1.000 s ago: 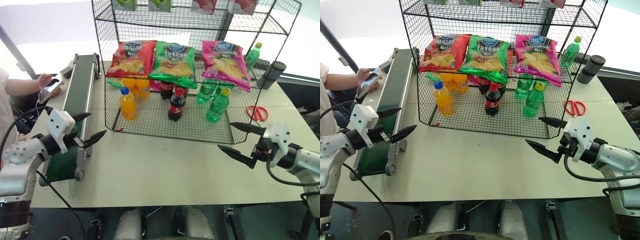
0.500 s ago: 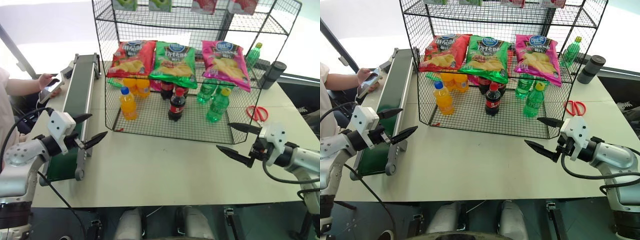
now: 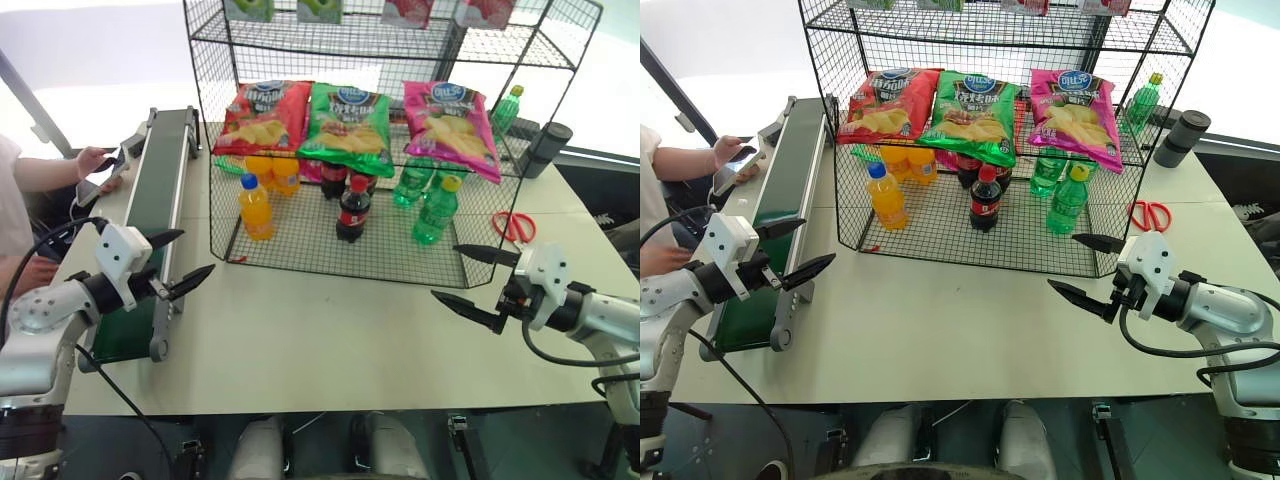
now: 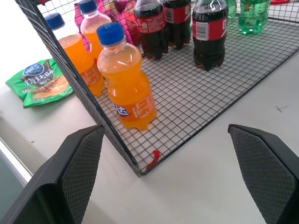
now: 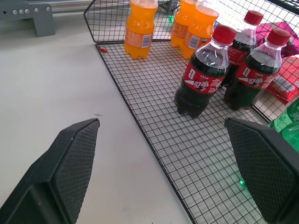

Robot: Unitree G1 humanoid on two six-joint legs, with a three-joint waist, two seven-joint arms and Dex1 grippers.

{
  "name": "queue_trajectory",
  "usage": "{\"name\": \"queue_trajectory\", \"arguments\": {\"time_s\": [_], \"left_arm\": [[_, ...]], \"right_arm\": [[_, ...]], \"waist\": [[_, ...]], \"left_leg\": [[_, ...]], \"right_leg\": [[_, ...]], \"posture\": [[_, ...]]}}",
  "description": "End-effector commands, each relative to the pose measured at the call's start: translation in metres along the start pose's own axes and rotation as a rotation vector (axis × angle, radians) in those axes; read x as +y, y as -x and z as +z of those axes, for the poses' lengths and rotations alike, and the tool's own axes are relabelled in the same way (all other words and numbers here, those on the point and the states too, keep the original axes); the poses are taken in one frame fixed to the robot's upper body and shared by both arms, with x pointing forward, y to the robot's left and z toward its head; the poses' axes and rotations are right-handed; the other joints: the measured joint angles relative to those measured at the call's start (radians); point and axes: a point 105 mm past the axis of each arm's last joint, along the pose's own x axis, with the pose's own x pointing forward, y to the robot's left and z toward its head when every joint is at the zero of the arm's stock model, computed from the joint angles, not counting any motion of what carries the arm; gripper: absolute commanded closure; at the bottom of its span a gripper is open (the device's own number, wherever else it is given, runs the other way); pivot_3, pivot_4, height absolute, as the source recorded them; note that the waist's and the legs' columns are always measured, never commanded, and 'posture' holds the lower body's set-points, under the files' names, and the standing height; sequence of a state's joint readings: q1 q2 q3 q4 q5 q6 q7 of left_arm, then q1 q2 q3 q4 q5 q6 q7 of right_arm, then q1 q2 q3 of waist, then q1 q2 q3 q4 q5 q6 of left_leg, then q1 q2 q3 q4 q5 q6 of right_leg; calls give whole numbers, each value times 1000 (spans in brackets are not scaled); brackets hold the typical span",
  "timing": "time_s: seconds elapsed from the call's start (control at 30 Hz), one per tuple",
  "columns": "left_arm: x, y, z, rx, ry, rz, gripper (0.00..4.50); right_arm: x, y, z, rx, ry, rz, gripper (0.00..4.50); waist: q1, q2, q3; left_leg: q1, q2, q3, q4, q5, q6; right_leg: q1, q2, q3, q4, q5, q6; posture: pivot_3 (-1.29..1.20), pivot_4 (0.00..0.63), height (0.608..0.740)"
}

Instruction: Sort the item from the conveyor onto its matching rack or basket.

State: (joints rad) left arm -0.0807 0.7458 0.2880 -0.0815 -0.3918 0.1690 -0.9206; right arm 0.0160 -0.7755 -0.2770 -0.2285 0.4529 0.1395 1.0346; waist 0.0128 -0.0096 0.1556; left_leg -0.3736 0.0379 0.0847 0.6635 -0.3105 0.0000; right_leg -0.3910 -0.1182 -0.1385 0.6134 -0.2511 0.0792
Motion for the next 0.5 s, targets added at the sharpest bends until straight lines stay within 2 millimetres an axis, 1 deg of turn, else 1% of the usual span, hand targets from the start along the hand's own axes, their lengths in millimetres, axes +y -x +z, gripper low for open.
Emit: {"name": "queue_trajectory", "arguments": {"time_s": [0.03,0.2,0.3,0.5], "left_arm": [[-2,2,5,-19,-6,-10,0],[-3,0,5,-19,-12,-2,0],[-6,-5,6,-26,-25,-15,0],[-5,-9,7,-37,-30,-10,0]], "right_arm": [[-1,0,6,-26,24,-6,28],[-1,1,5,-27,25,-3,28],[-1,1,4,-30,27,-10,28],[1,0,4,-27,42,-2,28]], "waist": [[-1,0,0],[0,0,0],[0,0,0],[0,0,0]], "left_leg": [[0,0,0,0,0,0],[0,0,0,0,0,0],[0,0,0,0,0,0],[0,0,0,0,0,0]], "right_leg": [[0,0,0,0,0,0],[0,0,0,0,0,0],[0,0,0,0,0,0],[0,0,0,0,0,0]], "posture": [[0,150,740],[0,150,740],[0,150,740],[0,150,740]]}}
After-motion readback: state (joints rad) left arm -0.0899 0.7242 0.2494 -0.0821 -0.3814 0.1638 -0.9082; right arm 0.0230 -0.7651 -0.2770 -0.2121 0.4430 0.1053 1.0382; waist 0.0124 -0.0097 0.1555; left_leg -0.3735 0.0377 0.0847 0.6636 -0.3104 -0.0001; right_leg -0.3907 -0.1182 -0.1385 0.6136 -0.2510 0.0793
